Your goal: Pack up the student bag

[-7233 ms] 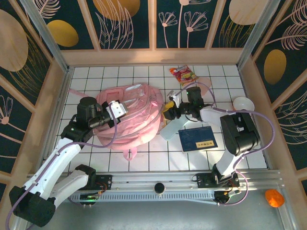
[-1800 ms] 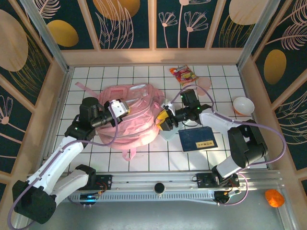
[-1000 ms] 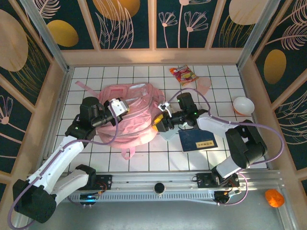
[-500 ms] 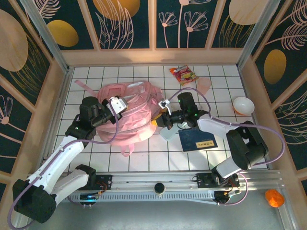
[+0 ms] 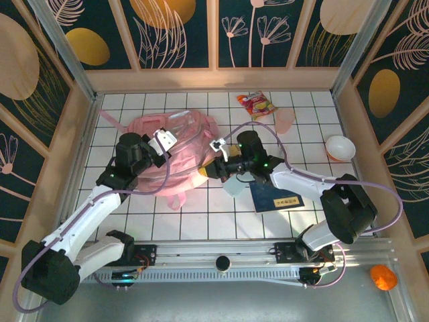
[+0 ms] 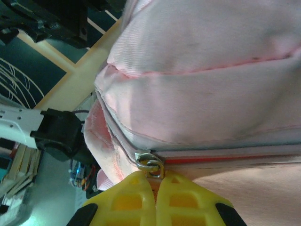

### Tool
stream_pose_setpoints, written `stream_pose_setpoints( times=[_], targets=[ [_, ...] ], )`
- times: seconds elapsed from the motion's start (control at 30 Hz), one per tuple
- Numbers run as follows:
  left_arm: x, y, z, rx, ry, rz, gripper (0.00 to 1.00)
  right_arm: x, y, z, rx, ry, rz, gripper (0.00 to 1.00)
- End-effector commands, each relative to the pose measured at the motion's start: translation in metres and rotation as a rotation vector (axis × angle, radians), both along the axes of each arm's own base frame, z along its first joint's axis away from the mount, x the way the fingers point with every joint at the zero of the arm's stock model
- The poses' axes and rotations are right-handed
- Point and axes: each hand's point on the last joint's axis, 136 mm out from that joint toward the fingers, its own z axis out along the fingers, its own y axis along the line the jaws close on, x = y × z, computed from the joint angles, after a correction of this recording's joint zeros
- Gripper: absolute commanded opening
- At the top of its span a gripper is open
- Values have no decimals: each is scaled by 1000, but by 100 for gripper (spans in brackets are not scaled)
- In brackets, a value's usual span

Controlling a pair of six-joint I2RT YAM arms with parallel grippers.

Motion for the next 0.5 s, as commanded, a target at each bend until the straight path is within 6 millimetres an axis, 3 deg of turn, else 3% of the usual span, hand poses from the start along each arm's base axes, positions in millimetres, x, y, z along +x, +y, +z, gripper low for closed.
stream_pose_setpoints(
  times=[0.0,0.1,0.23,0.33,0.47],
  targets=[
    [21,11,49,-81,-138,115,0,-9,25,30,76,-6,9,0],
    [17,-1,52,-118,-138,48,0,-8,34,30,73,1,-32,0],
    [3,-13,54,-140,-156,-52,0,2,19,28,52,1,-115,31],
    [-10,-23,49,-125,-171,-146,0,20,-7,26,31,80,-227,64],
    [-21,-31,48,-134,-188,-228,0,34,-30,24,-13,166,-347,71]
  ],
)
